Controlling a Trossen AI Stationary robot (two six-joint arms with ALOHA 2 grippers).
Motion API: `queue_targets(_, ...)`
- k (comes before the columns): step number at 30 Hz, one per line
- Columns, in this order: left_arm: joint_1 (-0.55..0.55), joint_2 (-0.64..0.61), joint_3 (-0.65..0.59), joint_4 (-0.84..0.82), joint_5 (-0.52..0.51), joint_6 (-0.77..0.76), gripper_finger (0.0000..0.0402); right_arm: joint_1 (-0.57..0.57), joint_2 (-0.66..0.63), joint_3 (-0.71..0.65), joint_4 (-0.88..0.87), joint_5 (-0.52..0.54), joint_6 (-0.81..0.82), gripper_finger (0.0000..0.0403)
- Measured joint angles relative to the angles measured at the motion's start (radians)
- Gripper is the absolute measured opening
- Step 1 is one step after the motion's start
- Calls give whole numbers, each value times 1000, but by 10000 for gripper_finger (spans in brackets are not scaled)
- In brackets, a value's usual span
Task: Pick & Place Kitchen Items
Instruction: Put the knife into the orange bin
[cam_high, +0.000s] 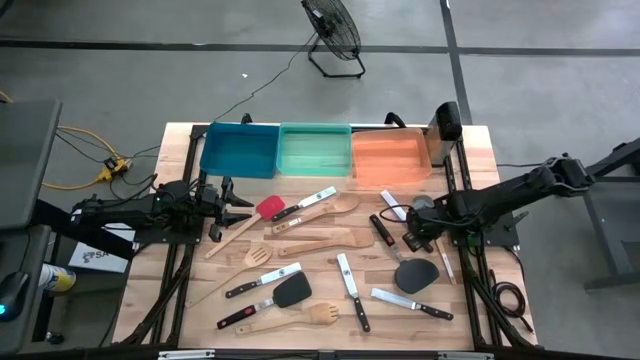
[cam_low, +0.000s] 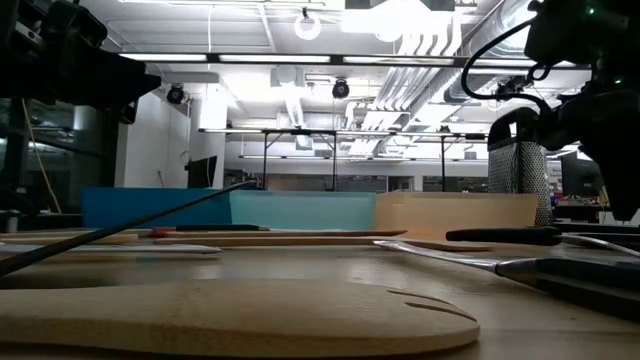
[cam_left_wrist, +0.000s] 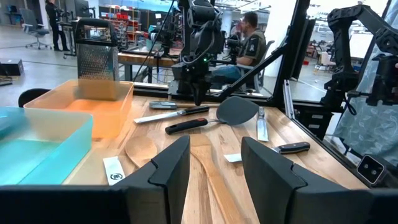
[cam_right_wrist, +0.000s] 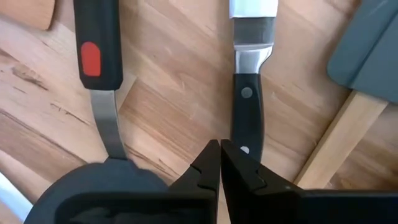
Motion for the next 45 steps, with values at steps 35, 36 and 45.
queue_targets(35, 0, 0, 0, 0, 0, 0, 143, -142, 195, 52, -5, 52, -209, 138)
queue_targets(36, 0, 0, 0, 0, 0, 0, 143, -141, 200, 52, -5, 48, -200, 138)
queue_targets(45, 0, 0, 0, 0, 0, 0, 143, -141, 255, 52, 14, 55, -185, 138)
